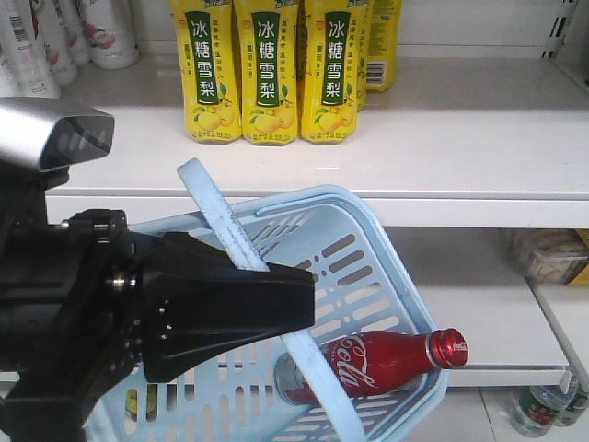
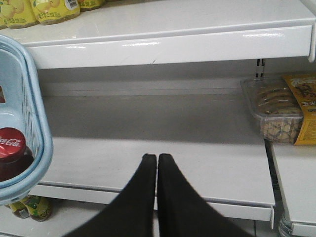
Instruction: Place coke in basket with both arms
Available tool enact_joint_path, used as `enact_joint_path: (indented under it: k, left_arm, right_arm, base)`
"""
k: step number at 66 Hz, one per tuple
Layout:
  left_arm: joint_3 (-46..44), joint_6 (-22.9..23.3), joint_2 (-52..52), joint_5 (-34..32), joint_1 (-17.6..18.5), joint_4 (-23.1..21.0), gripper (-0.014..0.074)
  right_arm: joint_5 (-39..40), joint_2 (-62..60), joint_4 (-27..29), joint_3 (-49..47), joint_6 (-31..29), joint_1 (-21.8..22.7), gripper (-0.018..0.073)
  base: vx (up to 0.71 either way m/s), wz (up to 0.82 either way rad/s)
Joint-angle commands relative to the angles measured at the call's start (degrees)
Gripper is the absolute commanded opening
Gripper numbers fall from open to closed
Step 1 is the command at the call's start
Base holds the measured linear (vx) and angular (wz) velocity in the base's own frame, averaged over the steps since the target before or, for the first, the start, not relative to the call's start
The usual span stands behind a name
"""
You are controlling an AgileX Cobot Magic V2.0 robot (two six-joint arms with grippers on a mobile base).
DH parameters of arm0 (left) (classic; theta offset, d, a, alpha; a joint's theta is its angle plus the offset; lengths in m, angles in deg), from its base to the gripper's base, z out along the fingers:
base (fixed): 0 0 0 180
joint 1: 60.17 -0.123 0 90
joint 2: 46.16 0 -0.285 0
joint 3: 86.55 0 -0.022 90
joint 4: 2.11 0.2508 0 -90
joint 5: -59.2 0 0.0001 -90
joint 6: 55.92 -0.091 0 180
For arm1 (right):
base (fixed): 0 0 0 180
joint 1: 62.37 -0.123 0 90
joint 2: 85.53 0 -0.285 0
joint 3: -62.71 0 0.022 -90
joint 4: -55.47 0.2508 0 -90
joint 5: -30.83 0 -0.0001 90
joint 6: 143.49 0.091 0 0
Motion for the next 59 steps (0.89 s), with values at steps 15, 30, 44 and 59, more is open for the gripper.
enact_joint_path:
  k: [15,30,44,59]
  left_arm:
    - [2.65,-22.6,-1.38,6.74,-0.25,-14.59,-0.0006]
    - [9.78,-31.2,-1.43,13.42,-0.25,-23.5,-0.0006]
    - [17.2,-36.22,-2.36,18.12,-0.25,-33.48,-0.0006]
    - [23.0,-45.23,-7.11,21.97,-0.25,-38.59,-0.0006]
  right_arm:
    - [3.91,0.96,-2.15,-1.2,-0.26,0.05,-0.0008]
    - [3.91,0.96,-2.15,-1.2,-0.26,0.05,-0.0008]
    - [3.91,0.96,-2.15,-1.2,-0.26,0.05,-0.0008]
    - [3.91,0.96,-2.15,-1.2,-0.26,0.05,-0.0008]
  base:
    - [0.0,0.0]
    - [0.0,0.0]
    - [0.0,0.0]
    - [0.0,0.0]
